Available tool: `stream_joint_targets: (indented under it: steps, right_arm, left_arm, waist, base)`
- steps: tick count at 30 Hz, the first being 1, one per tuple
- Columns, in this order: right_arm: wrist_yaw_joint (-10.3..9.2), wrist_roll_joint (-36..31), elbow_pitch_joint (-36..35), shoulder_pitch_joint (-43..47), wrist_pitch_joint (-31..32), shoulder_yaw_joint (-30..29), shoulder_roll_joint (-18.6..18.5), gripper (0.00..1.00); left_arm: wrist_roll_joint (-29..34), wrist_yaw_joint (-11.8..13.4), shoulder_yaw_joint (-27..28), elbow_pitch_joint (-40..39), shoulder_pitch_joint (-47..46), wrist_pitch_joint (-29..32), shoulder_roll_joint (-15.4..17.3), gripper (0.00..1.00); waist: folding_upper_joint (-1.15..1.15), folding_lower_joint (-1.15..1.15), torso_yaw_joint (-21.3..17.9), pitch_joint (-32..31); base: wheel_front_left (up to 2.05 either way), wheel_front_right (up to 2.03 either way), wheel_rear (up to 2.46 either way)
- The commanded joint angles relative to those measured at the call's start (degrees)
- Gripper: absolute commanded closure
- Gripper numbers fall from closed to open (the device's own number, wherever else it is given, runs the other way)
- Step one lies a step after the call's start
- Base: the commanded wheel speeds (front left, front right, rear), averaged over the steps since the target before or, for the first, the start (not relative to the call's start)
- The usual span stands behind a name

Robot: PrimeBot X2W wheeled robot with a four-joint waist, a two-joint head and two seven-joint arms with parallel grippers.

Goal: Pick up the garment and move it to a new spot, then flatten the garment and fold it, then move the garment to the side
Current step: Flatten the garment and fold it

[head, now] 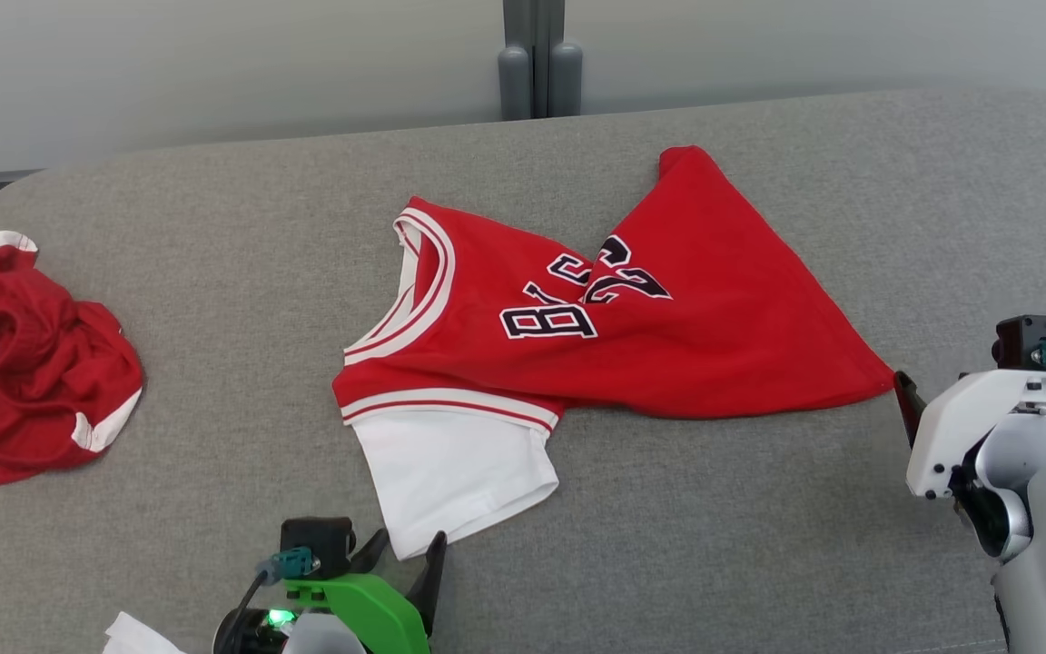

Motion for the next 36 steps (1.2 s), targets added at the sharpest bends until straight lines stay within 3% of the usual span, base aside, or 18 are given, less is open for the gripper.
stream_joint_targets:
  steps: [1,8,19,21,22,23,24,31,36]
  right_arm:
    - [-0.06,0.0,1.2,-1.6,-0.6,-0.3,-0.4,0.00]
    - [-0.05,1.2,9.6,-7.5,-2.5,-0.4,-0.6,0.00]
    - [-0.07,6.0,20.1,-11.5,0.1,4.9,-2.1,0.00]
    - [-0.03,7.0,21.3,-11.5,0.5,5.9,-2.2,0.00]
    - [-0.03,7.5,21.8,-11.5,0.2,6.3,-2.3,0.67]
    - [-0.03,7.9,22.1,-11.6,-0.2,6.4,-2.4,0.95]
    - [-0.03,8.2,22.4,-11.6,-0.6,6.6,-2.6,1.00]
    - [-0.08,10.9,22.0,-12.8,-6.2,6.3,-2.8,1.00]
    - [-0.07,16.0,17.8,-13.2,-10.4,5.9,-2.5,1.00]
  left_arm:
    - [-0.8,0.9,-0.3,-0.1,-1.5,0.5,0.1,0.00]
    - [-1.3,4.4,-1.5,0.1,-2.9,3.4,0.1,0.00]
    - [-2.4,7.1,-2.8,0.3,-3.4,6.5,0.2,0.00]
    - [-2.9,7.1,-3.2,0.2,-3.3,6.7,0.2,0.53]
    - [-3.1,6.8,-3.5,0.1,-3.4,6.9,0.1,0.87]
    - [-3.3,6.6,-3.7,0.0,-3.4,6.8,0.1,1.00]
    - [-3.4,6.3,-3.9,-0.1,-3.4,6.5,0.1,1.00]
    - [-4.3,4.7,-3.5,-0.8,-5.1,1.9,0.0,1.00]
    - [-8.5,3.6,-0.2,-4.4,-6.6,-4.8,0.1,1.00]
  waist:
    - [0.00,0.00,0.5,1.0]
    - [0.00,0.00,1.6,3.6]
    - [0.00,0.00,3.0,6.4]
    - [0.00,0.00,3.3,6.6]
    - [0.00,0.00,3.3,6.7]
    - [0.00,0.00,3.4,6.7]
    - [0.00,0.00,3.4,6.7]
    - [0.00,0.00,3.0,5.7]
    - [0.00,0.00,2.5,4.7]
  base:
    - [0.00,0.00,0.00]
    - [0.00,0.00,0.00]
    - [0.00,0.00,0.00]
    - [0.00,0.00,0.00]
    - [0.00,0.00,0.00]
    - [0.00,0.00,0.00]
    - [0.00,0.00,0.00]
    - [0.00,0.00,0.00]
    - [0.00,0.00,0.00]
